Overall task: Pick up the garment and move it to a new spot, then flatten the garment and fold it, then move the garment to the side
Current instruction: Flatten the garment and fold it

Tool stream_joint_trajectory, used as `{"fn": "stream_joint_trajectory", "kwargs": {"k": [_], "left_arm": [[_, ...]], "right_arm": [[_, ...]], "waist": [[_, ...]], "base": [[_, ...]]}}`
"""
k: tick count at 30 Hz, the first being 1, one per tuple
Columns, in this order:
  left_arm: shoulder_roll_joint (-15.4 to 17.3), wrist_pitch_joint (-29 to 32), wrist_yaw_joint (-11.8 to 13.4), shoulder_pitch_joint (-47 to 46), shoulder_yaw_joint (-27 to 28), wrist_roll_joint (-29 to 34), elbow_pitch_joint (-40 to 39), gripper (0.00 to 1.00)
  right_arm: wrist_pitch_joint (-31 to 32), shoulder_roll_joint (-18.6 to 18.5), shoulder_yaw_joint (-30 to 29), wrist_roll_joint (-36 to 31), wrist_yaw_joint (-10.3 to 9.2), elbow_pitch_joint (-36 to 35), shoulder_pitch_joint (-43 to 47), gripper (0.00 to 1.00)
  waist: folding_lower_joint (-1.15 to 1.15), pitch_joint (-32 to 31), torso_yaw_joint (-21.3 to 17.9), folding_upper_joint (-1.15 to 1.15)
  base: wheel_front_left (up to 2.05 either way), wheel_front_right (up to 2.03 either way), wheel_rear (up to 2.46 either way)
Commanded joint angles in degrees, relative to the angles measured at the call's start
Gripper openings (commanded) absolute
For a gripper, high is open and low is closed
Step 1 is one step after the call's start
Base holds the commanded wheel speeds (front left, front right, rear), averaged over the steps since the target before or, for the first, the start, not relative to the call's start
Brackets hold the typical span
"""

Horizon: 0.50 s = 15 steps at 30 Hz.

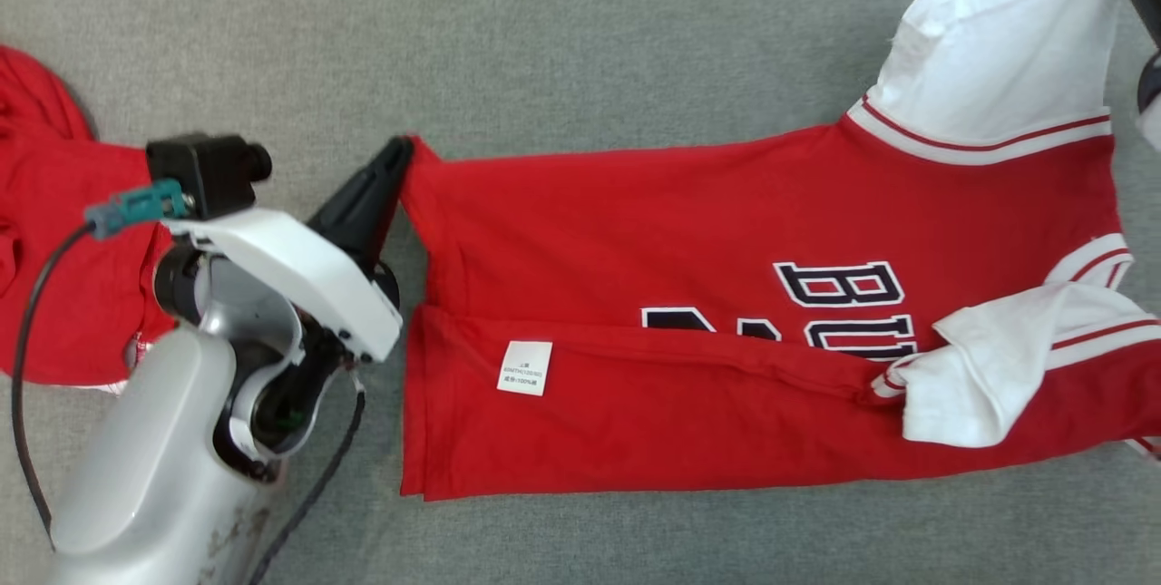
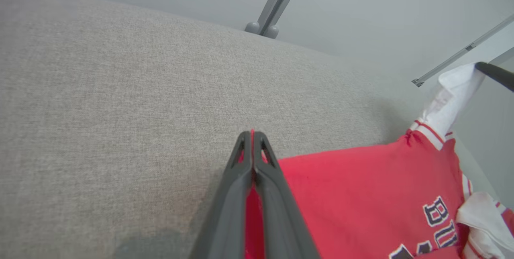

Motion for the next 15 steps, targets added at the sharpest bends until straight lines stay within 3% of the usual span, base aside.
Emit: {"fn": "stream_joint_trajectory", "kwargs": {"k": [1, 9, 15], "left_arm": [[0.5, -0.1, 0.0, 0.8, 0.1, 0.0, -0.4, 0.00], [2.2, -2.6, 1.3, 11.8, 1.9, -2.1, -9.4, 0.00], [2.9, -4.9, 4.0, 21.9, 5.0, -4.4, -17.9, 0.00]], "right_arm": [[-0.9, -0.8, -0.5, 0.7, -0.02, -0.6, 1.1, 0.00], [-7.6, -5.1, -5.4, 6.0, -0.01, -13.5, 18.4, 0.00], [-10.6, -4.5, -12.9, 7.5, 0.00, -21.1, 36.3, 0.00]], "waist": [[-0.01, -1.3, -0.7, 0.00], [-0.01, -4.8, -2.8, 0.00], [-0.01, -6.8, -3.5, 0.00]], "base": [[0.00, 0.00, 0.00], [0.00, 0.00, 0.00], [0.00, 0.00, 0.00]]}}
